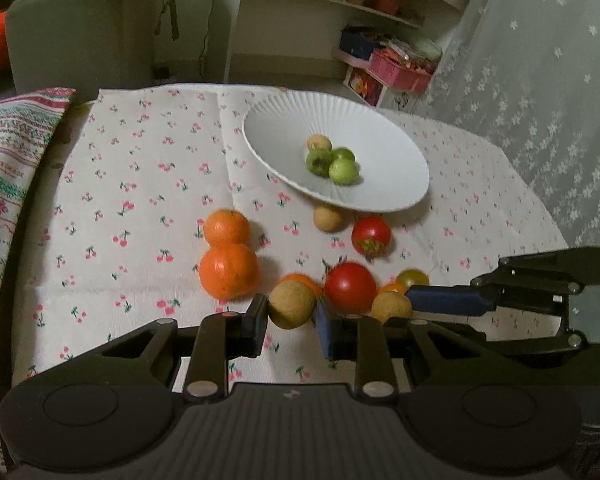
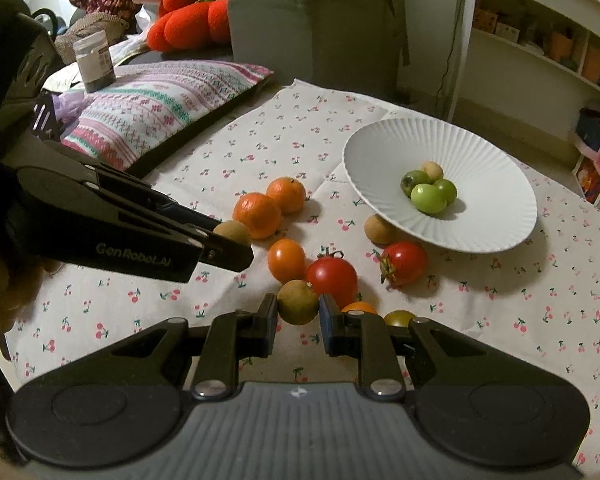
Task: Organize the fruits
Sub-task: 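Carry both tan fruits over the white plate and open both tools to release them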
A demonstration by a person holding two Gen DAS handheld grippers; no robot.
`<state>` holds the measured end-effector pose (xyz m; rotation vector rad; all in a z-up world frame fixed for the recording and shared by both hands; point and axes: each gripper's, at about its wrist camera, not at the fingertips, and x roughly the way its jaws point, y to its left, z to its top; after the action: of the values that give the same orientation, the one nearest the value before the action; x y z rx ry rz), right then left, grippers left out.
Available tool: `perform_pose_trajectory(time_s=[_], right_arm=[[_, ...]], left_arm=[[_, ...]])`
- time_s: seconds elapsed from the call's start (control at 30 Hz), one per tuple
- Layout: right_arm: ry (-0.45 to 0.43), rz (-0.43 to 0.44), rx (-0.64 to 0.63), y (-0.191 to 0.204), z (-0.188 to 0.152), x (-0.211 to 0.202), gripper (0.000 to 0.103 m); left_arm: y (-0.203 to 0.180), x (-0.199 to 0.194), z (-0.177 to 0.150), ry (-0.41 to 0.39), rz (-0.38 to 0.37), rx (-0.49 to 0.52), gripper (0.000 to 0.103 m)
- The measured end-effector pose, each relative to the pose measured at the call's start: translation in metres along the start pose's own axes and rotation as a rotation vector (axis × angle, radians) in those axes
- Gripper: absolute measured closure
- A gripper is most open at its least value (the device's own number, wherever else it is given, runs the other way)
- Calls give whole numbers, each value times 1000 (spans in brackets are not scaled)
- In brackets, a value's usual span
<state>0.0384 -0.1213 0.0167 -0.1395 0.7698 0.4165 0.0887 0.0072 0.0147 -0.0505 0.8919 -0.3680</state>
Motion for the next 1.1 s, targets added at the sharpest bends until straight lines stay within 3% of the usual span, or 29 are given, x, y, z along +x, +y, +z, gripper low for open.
perform_pose_trajectory(time_s=[0.43, 0.8, 1.1], right_arm=[[-73, -34, 129, -39, 12, -11, 83], [-112, -82, 256, -71, 24, -6, 83], [-111, -131, 302, -86, 28, 12, 83]], left_arm=[[-7, 9, 32, -51, -27, -78, 93], [0, 35, 57, -100, -85, -214, 93], [-9, 54, 67, -130, -78, -169, 93]])
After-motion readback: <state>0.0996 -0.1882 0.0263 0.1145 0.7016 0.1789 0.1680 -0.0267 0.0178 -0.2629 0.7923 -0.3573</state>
